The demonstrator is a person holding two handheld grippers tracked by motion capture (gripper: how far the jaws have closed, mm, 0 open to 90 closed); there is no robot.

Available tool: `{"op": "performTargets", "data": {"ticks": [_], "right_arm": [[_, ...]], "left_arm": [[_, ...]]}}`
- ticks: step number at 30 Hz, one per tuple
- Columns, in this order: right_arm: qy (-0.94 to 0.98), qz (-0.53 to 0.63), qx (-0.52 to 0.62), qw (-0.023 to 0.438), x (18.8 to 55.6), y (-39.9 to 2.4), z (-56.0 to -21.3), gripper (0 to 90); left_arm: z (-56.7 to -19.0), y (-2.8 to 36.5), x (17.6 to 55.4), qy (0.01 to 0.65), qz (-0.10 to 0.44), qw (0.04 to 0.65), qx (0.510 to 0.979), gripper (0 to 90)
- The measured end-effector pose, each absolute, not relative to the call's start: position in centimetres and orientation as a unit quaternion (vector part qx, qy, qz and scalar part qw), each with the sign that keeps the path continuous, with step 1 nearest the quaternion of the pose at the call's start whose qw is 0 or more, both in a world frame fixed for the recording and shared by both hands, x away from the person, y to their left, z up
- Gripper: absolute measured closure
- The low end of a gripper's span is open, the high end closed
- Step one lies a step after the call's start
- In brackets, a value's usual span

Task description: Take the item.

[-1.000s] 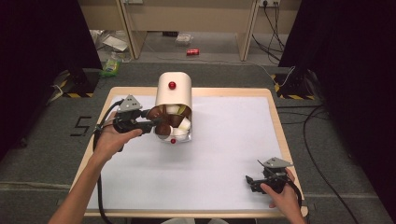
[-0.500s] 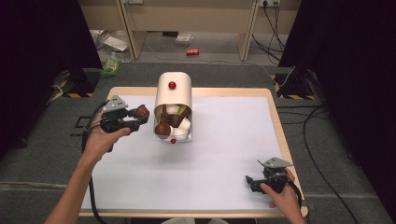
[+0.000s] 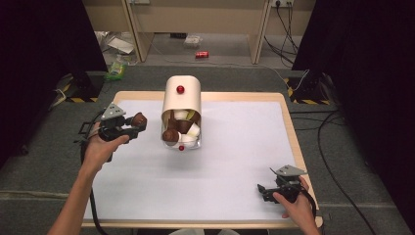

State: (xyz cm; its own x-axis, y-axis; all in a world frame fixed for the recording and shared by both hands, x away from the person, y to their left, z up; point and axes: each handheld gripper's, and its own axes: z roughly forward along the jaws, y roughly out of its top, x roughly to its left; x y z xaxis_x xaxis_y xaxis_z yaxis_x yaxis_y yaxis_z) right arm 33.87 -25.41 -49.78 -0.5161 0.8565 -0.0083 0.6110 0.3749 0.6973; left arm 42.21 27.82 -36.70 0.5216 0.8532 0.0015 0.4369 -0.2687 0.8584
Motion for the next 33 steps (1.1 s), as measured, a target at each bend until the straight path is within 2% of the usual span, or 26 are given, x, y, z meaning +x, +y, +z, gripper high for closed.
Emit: {"op": "performTargets", "data": {"ticks": [17,33], "right_arm": [[0.807,0.326,0.454,0.188,33.9,-25.4,-49.8,0.5],[0.807,0.326,0.455,0.188,33.9,-25.4,-49.8,0.5]], "left_arm": [[-42.2,29.6,44.7,0.474,0.231,0.383,0.758,53.1],[-45.8,29.6,47.2,0.489,0.229,0.342,0.769,53.1]]}}
